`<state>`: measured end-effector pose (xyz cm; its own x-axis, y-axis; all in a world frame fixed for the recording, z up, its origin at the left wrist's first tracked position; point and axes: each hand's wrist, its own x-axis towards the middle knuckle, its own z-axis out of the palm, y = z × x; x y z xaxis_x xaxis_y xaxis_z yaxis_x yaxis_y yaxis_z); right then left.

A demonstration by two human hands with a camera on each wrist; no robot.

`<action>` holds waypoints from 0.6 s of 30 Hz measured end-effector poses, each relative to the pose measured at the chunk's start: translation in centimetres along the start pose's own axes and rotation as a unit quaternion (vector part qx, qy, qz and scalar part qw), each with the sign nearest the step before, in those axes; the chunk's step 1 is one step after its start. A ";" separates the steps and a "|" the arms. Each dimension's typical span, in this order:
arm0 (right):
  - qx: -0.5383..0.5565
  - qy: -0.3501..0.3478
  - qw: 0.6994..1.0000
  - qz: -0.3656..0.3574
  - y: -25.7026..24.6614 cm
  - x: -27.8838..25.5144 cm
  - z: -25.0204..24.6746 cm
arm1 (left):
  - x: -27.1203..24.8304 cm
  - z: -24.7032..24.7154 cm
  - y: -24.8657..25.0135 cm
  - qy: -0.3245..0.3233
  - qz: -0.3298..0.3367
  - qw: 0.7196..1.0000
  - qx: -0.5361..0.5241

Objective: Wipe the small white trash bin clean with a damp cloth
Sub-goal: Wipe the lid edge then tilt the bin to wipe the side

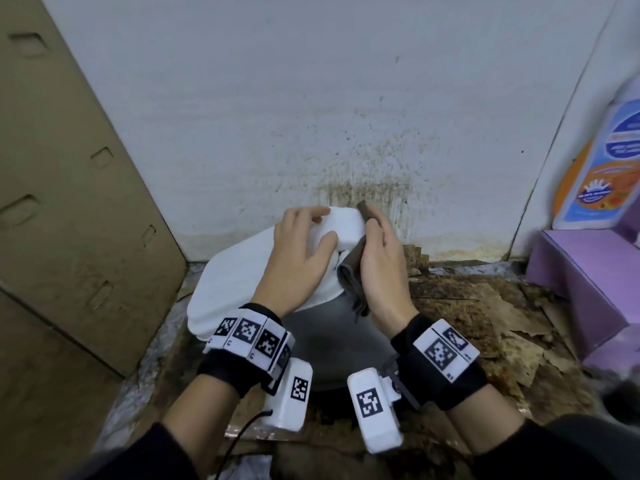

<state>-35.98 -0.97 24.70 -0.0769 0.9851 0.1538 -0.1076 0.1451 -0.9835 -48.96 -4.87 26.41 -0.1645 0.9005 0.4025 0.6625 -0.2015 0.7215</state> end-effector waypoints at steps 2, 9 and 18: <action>-0.017 0.015 1.000 -0.008 0.2 0.1 -1.2 | 0.2 0.5 0.5 0.012 -0.021 0.994 -0.103; -0.057 0.029 0.998 -0.005 1.4 0.2 -6.2 | -0.3 -0.5 -0.3 0.051 -0.099 0.983 -0.149; -0.071 0.085 0.994 0.015 3.4 1.3 -11.0 | -2.9 -2.3 -3.9 0.033 -0.228 0.956 0.182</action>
<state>-25.58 1.85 20.48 0.0922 0.9888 0.1177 0.0344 0.1150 -0.9928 -52.72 -7.58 23.69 -0.5350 0.8338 0.1362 0.7195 0.3651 0.5908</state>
